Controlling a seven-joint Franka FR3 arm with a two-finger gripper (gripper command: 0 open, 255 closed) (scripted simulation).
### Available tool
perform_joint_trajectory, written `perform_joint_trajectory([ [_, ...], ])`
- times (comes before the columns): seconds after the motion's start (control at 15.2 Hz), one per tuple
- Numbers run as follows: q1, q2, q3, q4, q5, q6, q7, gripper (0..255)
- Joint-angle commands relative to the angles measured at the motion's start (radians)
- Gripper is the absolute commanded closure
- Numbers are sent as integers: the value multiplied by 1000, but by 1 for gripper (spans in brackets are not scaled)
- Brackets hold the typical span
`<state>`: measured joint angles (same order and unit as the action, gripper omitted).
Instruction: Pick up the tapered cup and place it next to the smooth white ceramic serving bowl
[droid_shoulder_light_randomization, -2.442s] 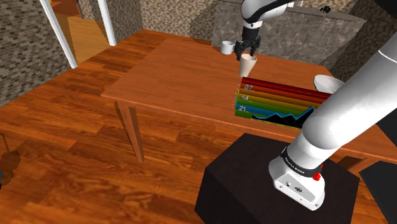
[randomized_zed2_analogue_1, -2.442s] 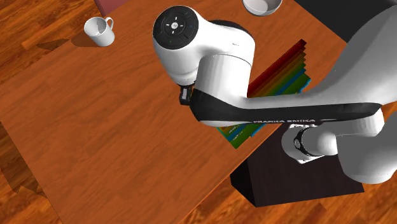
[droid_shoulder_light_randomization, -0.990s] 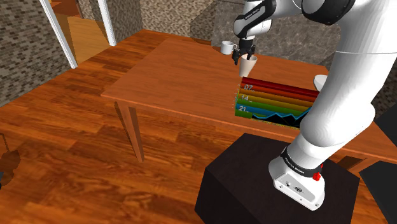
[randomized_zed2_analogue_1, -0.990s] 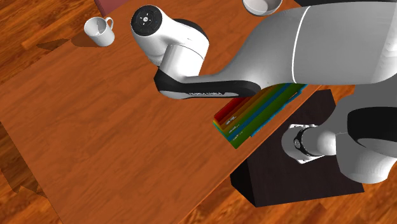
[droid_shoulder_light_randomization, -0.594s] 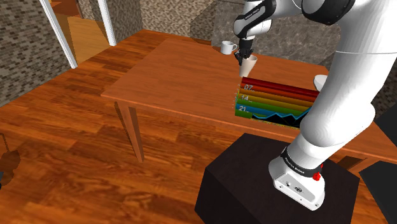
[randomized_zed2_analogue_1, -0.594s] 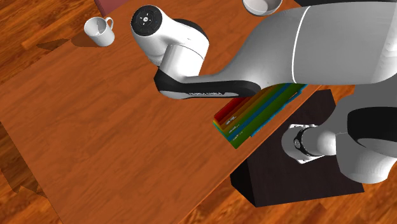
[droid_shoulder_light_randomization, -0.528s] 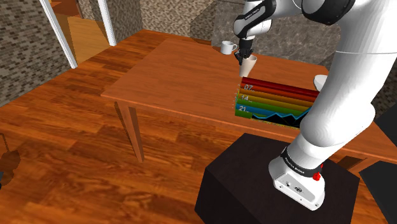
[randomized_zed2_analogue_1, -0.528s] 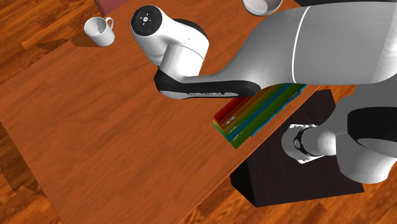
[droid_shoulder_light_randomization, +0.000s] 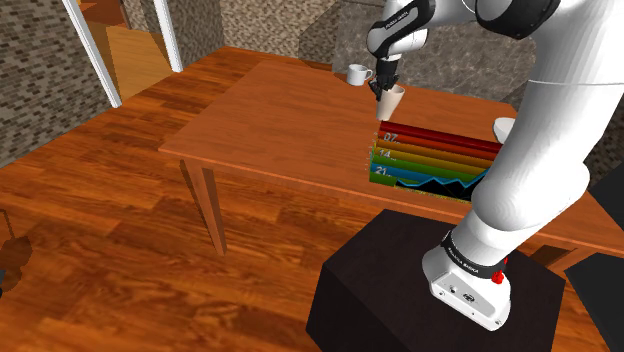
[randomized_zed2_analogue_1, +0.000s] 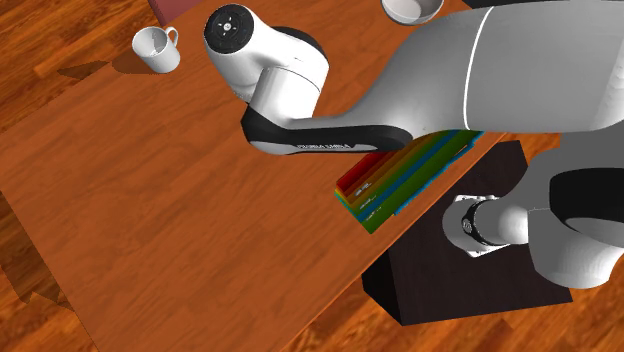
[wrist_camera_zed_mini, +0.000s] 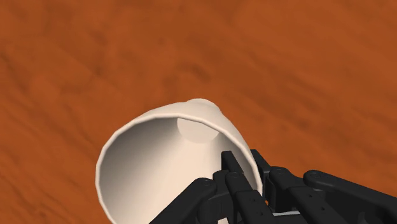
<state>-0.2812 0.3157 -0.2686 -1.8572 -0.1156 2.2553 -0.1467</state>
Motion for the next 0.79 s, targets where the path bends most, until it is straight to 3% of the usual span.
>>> perform_joint_trajectory([
  [0.0,1,-11,-1,10,-1,-20,-2,255],
  [0.73,5,-65,-3,88,-6,-151,-15,255],
])
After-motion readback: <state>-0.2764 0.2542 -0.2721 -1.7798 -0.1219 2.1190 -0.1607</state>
